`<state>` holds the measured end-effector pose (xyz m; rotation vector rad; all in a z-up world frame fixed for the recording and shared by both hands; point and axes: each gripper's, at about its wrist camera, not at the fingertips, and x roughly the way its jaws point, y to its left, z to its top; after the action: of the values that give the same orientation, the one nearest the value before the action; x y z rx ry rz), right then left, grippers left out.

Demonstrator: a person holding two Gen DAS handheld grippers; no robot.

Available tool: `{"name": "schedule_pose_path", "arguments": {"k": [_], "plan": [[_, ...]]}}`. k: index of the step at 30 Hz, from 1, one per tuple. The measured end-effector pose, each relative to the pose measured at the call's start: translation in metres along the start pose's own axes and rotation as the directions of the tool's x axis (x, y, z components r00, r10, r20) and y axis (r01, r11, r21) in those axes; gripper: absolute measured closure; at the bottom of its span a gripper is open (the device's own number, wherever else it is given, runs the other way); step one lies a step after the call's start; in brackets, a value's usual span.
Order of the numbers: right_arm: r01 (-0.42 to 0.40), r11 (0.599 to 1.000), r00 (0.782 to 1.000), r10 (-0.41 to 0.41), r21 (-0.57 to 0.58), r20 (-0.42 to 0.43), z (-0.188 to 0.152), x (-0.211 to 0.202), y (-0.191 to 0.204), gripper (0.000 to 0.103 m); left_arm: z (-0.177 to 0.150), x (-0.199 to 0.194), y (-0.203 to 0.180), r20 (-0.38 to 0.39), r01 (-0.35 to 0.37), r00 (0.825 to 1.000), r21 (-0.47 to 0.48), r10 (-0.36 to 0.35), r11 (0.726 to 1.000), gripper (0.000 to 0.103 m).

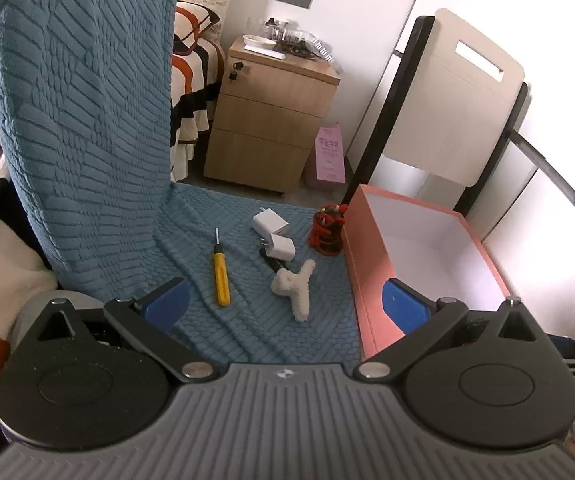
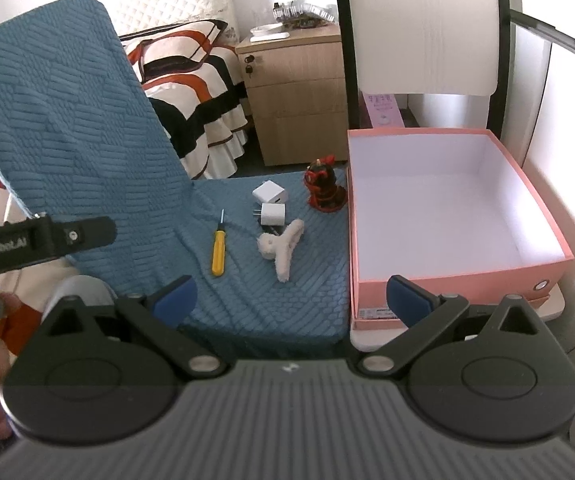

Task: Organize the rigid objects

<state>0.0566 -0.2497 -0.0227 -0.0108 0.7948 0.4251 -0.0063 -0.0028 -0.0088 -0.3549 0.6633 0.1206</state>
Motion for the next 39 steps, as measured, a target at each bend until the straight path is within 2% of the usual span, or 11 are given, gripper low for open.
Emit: {"name": "schedule_pose_path", "arguments": {"k": [17,29,36,39], "plan": [[-0.005,1.000,0.996,0.007,0.023,-0.086,-0.001,0.013,-0.001,0.000,-0.003,0.000,0.005,0.039,-0.042,0.998,-0.009,0.042,0.999,0.000],[0.033,0.999,0.998,-0.032,0.018,-0.048,-0.005,0.010,-0.008,0.000,-0.005,0.009,0.000,0.035,-0.044,0.998,0.004,0.044,0.999,0.000],[-0.014,1.000,0.999,0.015,0.019,-0.038,-0.019,0.018,-0.010,0.002,-0.019,0.023,0.009,-0.001,-0.040,0.999,-0.030,0.040,0.999,0.000],[-0.023,0.999,0.999,0.024,0.040,-0.025,-0.029,0.018,-0.013,0.002,-0.026,0.027,0.011,-0.009,-0.055,0.998,-0.013,0.055,0.998,0.000]]}}
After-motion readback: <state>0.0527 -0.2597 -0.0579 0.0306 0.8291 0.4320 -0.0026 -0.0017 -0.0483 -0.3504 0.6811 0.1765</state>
